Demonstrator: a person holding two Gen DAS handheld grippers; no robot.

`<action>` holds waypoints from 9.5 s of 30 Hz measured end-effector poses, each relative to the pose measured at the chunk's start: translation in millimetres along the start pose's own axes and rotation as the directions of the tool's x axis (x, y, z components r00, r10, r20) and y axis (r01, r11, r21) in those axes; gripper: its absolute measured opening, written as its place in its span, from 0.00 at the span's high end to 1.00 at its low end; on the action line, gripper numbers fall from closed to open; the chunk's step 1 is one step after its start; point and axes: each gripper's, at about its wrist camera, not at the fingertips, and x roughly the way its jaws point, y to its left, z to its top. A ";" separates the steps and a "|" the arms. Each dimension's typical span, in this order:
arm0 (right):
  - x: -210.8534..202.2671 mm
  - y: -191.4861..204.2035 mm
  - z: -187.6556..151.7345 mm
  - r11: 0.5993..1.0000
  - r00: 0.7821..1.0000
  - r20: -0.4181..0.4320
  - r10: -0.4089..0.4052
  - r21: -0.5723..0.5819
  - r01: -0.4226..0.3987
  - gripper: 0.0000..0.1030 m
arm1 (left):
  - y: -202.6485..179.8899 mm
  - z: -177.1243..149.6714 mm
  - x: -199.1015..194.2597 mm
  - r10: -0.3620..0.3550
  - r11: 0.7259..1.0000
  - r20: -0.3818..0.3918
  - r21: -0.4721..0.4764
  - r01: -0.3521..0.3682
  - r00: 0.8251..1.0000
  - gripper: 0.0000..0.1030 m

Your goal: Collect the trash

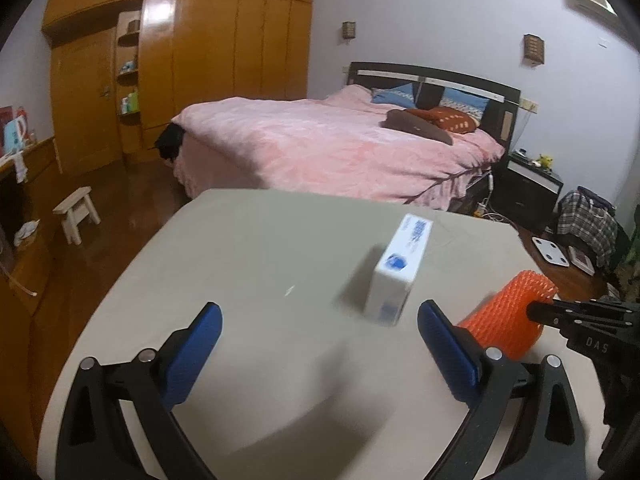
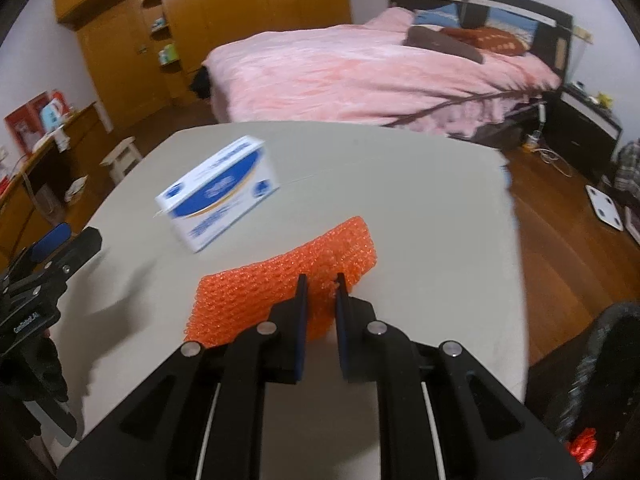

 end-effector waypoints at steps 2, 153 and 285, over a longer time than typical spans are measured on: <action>2.0 -9.9 5.9 1.000 1.000 0.006 -0.017 0.014 0.017 0.89 | -10.5 5.6 12.3 -0.019 1.000 -0.002 0.009 0.019 1.000 0.07; -249.2 -281.8 -171.8 0.855 0.917 0.106 -0.384 0.415 0.310 0.88 | -403.7 -44.7 -90.1 -0.500 0.768 -0.201 0.346 0.539 0.842 0.72; -355.0 -89.9 -136.6 0.950 0.908 0.303 -0.288 0.207 0.233 0.05 | -232.1 -0.4 -246.2 -0.364 0.901 0.020 0.261 0.347 0.931 0.06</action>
